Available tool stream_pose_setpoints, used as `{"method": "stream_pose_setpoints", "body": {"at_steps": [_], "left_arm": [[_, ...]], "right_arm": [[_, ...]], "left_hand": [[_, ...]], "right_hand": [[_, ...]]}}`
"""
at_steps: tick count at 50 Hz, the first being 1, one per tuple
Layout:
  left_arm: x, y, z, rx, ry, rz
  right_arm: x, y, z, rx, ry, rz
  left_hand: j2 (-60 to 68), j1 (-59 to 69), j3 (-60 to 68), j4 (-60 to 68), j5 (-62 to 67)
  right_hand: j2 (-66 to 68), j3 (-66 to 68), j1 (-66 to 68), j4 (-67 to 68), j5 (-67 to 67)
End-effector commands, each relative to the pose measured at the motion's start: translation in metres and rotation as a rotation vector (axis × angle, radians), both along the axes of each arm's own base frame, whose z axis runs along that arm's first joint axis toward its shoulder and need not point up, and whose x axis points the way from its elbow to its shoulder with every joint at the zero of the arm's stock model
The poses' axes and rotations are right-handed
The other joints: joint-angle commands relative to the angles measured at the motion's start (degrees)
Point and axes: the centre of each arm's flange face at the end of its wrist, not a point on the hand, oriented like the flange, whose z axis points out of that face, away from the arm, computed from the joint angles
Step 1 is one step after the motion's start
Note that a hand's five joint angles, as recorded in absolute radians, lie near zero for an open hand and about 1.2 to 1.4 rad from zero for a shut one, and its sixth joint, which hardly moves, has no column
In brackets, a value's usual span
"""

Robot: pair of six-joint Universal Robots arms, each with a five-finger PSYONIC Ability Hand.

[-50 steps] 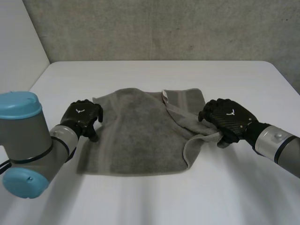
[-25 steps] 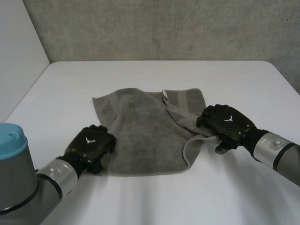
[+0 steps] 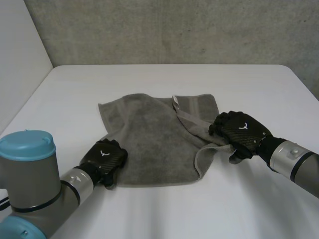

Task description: Fold the towel.

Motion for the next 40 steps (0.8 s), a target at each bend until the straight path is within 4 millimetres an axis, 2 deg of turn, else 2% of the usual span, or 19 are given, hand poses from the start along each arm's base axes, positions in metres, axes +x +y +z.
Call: {"method": "stream_pose_setpoints", "body": {"at_steps": [1,4,6,7,9,18,23,25,27,33,40], "left_arm": [[-0.004,-0.007,-0.006,-0.028,0.000,0.013],[-0.004,-0.007,-0.007,-0.025,-0.002,0.013],[-0.004,-0.007,-0.010,-0.017,-0.003,0.012],[-0.004,-0.007,-0.010,-0.017,-0.003,0.012],[-0.004,-0.007,-0.010,-0.014,-0.005,0.012],[-0.004,-0.007,-0.009,-0.015,-0.003,0.016],[-0.003,-0.007,-0.008,-0.014,-0.008,0.019],[-0.002,-0.005,-0.006,-0.016,-0.005,0.020],[-0.002,-0.005,-0.002,-0.026,0.000,0.020],[0.000,-0.001,0.011,-0.053,0.023,0.018],[0.000,0.003,0.009,-0.047,0.020,0.016]], "right_arm": [[0.000,0.000,0.000,0.001,0.000,0.000],[0.000,0.000,-0.001,0.002,0.000,0.001],[0.000,0.000,0.000,0.002,-0.001,0.003],[0.000,0.000,0.000,0.002,-0.001,0.003],[0.000,0.000,-0.001,0.002,0.000,0.001],[0.000,0.000,0.000,0.005,-0.001,0.001],[-0.001,0.000,0.000,0.008,-0.001,-0.002],[-0.001,0.000,0.000,0.008,-0.001,-0.001],[-0.001,0.000,0.000,0.008,-0.001,-0.001],[0.000,0.001,0.000,0.008,-0.001,0.001],[0.000,0.001,0.000,0.009,-0.001,0.001]], "left_hand": [[1.5,1.5,-2.4,-3.2,2.5],[4.2,4.2,-2.4,-3.2,5.3],[24.3,24.3,-2.4,-3.2,25.3],[24.4,24.4,-2.4,-3.2,25.4],[40.6,40.6,-2.4,-3.2,41.6],[40.7,40.7,-2.4,-3.2,41.7],[28.7,28.7,-2.4,-3.2,29.8],[8.0,8.0,-2.4,-3.2,9.1],[3.4,3.4,-2.4,-3.2,4.5],[1.0,1.0,-2.4,-3.2,2.1],[0.5,0.5,-2.4,-3.2,1.6]], "right_hand": [[-3.1,-2.9,-2.2,-4.4,-0.7],[-3.1,-2.9,-2.2,-4.4,-0.7],[-3.0,-2.9,-2.0,-4.4,-0.5],[-3.0,-2.9,-2.0,-4.4,-0.5],[-3.0,-2.9,-2.0,-4.4,-0.5],[-2.5,-2.9,-1.5,-4.4,0.0],[-2.3,-2.9,-1.3,-4.4,0.1],[-2.1,-2.9,-1.2,-4.4,0.3],[-2.3,-2.9,-1.3,-4.4,0.1],[-2.3,-2.9,-1.3,-4.4,0.1],[-2.3,-2.9,-1.3,-4.4,0.1]]}}
